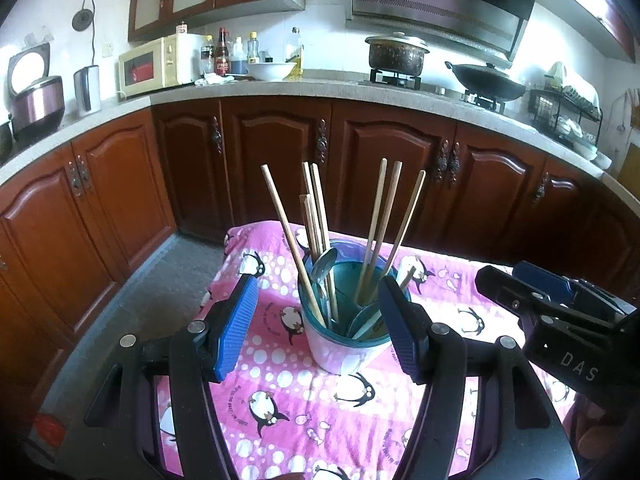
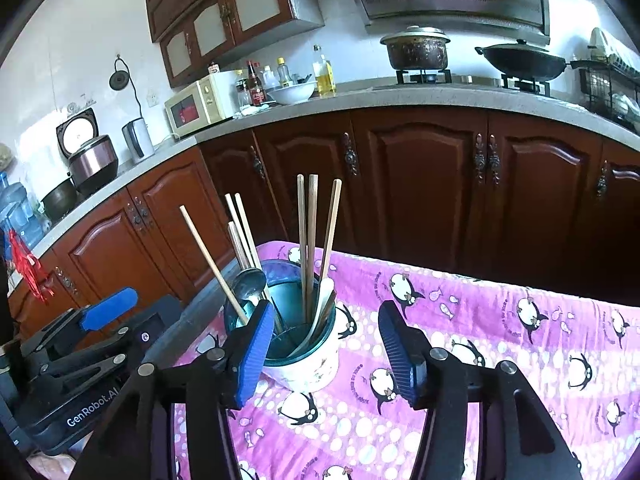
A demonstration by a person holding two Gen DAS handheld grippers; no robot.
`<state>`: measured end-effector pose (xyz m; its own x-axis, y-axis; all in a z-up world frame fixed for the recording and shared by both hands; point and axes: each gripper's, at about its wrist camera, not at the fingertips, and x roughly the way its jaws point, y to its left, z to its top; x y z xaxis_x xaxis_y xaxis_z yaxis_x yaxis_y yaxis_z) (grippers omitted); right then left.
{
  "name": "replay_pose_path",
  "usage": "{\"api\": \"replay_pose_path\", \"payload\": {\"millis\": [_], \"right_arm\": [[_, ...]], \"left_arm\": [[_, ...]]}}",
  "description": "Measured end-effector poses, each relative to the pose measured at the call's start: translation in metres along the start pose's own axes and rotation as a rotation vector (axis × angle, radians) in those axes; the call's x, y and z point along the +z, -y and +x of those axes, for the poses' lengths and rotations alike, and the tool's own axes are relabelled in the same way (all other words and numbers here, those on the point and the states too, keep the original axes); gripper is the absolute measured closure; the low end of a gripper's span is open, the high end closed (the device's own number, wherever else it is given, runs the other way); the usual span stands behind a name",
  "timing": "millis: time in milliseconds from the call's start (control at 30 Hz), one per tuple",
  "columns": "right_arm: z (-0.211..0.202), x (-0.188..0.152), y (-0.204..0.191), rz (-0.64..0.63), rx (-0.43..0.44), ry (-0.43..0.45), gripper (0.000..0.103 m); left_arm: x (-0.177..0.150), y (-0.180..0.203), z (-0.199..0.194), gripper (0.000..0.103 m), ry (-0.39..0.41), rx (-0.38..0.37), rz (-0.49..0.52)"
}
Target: Organize utensils
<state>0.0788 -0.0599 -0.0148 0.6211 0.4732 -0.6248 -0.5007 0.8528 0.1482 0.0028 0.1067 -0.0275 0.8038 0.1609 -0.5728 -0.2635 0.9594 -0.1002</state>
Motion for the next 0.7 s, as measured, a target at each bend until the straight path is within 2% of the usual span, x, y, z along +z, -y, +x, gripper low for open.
{"api": "replay_pose_path", "payload": {"millis": [300,700], "right_arm": [[-0.005,-0.001,-0.007,-0.006,0.0,0.006,0.048],[-0.006,-0.002,-0.009,-0.025,-0.013,0.004,0.047]], "left_arm": [[0.0,0.001,-0.013,0.041,0.042,0.041,0.005],[0.0,0.0,-0.015,0.041,0.053,0.06,0.0]]}}
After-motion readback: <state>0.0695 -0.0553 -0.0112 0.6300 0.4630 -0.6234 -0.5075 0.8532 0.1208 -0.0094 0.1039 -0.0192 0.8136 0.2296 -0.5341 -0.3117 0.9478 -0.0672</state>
